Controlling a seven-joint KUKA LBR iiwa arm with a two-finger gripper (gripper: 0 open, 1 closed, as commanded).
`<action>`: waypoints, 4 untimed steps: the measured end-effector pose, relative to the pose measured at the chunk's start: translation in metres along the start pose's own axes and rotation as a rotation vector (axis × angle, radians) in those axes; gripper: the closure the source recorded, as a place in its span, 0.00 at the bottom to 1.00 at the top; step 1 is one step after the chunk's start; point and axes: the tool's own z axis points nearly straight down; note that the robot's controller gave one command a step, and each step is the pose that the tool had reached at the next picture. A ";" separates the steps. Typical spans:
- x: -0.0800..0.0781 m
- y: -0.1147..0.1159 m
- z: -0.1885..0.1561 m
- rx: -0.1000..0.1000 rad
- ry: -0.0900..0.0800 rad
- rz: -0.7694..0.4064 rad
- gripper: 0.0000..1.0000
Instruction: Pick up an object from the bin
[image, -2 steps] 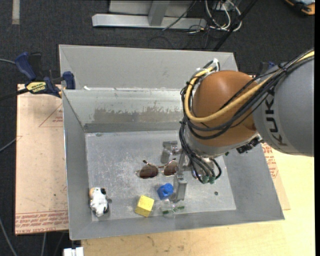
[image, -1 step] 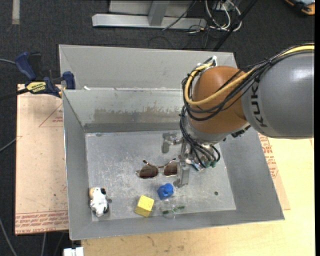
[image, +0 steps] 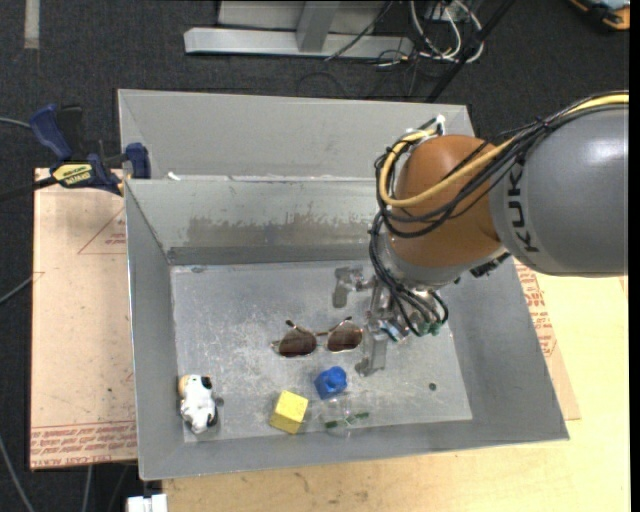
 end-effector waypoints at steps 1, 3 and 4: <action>-0.002 0.013 0.040 0.001 -0.004 -0.119 0.00; -0.021 0.011 0.088 0.000 -0.007 -0.224 1.00; -0.021 0.011 0.088 0.000 -0.007 -0.224 1.00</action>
Offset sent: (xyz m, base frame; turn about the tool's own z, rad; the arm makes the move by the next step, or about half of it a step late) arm 0.0125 0.0058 -0.0887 -0.1758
